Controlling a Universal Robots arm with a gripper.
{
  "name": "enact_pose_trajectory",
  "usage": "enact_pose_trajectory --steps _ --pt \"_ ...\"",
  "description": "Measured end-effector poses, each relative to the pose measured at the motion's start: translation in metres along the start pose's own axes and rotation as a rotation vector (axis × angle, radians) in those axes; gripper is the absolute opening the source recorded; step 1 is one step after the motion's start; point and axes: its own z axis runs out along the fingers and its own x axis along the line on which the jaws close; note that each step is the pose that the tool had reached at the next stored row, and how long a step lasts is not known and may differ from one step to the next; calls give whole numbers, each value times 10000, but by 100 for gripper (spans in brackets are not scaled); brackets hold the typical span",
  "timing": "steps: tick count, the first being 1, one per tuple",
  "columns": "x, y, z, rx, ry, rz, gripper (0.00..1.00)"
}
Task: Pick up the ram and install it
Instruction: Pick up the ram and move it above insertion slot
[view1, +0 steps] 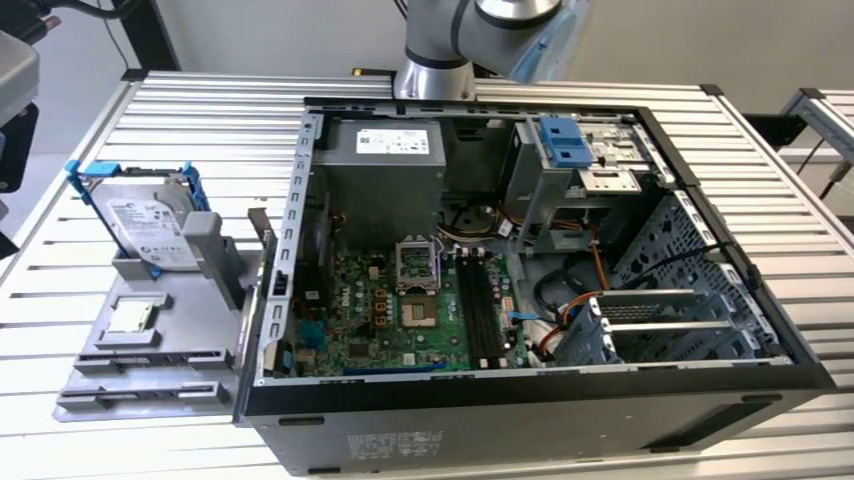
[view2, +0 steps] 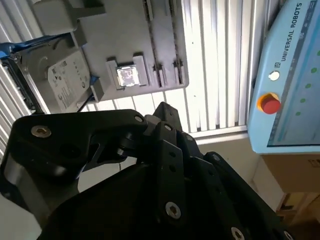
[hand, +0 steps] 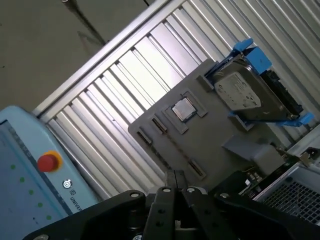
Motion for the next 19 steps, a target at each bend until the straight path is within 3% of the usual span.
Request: enact_pose_trajectory --steps 13,19 --pt "0 0 0 -2 110 -2362 0" --pt "0 0 1 84 128 -3440 0"
